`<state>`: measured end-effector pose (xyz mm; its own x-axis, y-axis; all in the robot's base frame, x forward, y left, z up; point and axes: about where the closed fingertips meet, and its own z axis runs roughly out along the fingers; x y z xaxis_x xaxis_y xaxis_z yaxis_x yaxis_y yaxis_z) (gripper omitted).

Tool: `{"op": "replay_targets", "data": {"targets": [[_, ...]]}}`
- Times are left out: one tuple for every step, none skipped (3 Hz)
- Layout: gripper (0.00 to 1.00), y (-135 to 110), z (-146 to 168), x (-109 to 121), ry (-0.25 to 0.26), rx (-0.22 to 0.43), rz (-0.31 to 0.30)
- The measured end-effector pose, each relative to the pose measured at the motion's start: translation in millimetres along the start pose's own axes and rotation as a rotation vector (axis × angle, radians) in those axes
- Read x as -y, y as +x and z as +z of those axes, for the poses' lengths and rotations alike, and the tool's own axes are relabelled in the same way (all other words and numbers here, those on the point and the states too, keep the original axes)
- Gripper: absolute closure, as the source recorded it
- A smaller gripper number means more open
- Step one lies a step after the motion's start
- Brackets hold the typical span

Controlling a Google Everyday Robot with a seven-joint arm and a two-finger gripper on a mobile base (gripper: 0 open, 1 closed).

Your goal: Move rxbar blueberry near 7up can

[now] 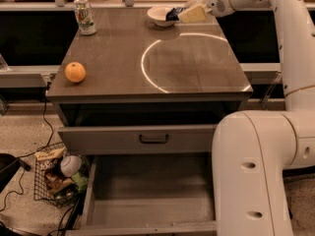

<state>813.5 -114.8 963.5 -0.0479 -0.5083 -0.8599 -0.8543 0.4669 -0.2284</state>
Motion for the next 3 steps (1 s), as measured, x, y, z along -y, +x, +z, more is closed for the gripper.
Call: {"op": "replay_targets", "data": {"targets": [[1.00, -6, 8, 17, 0.057, 0.079, 0.072], [1.00, -35, 7, 22, 0.124, 0.184, 0.081], [1.00, -83, 22, -8, 0.206, 0.271, 0.032]]}}
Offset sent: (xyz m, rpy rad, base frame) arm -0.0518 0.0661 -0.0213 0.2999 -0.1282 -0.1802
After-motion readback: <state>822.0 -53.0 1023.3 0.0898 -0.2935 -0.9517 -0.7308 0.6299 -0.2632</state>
